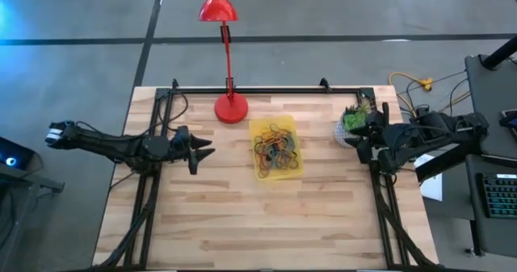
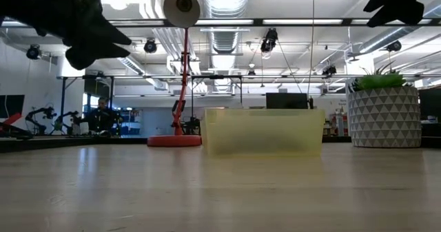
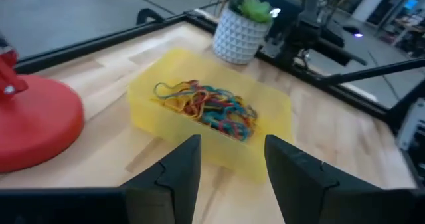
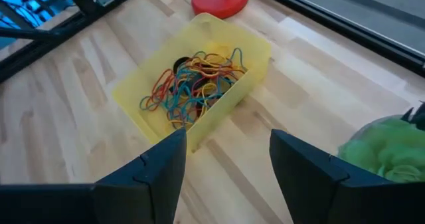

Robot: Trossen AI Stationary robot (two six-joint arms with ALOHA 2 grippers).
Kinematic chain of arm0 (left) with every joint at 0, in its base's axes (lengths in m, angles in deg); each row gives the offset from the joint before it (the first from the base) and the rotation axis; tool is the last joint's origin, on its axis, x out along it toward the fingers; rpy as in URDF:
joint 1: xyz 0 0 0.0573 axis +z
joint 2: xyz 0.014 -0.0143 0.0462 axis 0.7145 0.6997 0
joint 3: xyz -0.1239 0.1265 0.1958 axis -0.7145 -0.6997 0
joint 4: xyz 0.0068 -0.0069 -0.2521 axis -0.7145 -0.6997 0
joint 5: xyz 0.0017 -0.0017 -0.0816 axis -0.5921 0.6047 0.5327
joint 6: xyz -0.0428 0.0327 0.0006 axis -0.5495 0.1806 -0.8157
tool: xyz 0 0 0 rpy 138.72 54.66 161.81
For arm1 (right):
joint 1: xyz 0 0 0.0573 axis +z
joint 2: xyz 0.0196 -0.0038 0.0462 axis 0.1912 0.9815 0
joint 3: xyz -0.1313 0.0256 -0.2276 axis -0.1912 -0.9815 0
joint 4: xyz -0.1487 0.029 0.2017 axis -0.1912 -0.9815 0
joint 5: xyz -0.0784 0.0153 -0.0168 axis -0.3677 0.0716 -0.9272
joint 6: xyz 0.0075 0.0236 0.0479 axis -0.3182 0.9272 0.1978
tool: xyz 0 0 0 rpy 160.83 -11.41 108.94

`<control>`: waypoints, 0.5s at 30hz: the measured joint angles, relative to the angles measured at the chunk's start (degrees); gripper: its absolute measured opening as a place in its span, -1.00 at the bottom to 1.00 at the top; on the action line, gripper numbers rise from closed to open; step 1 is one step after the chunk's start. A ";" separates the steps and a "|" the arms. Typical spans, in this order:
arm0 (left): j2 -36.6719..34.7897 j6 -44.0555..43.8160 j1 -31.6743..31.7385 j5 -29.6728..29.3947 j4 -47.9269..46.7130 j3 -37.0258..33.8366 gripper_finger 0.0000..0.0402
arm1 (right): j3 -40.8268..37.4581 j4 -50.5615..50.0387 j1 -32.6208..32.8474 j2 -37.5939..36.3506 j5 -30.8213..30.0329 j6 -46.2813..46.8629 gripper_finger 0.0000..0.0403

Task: Pick and place rubber bands into bin
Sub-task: Return to Home Position

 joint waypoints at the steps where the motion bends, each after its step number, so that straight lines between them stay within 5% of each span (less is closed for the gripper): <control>1: -0.02 -0.01 0.26 0.02 0.10 -0.39 -0.25 | -0.05 -0.02 0.00 0.01 0.00 0.00 0.01; 15: 3.85 0.01 -0.56 1.04 0.39 -8.17 -0.25 | 0.02 0.36 0.04 0.09 0.00 0.00 0.01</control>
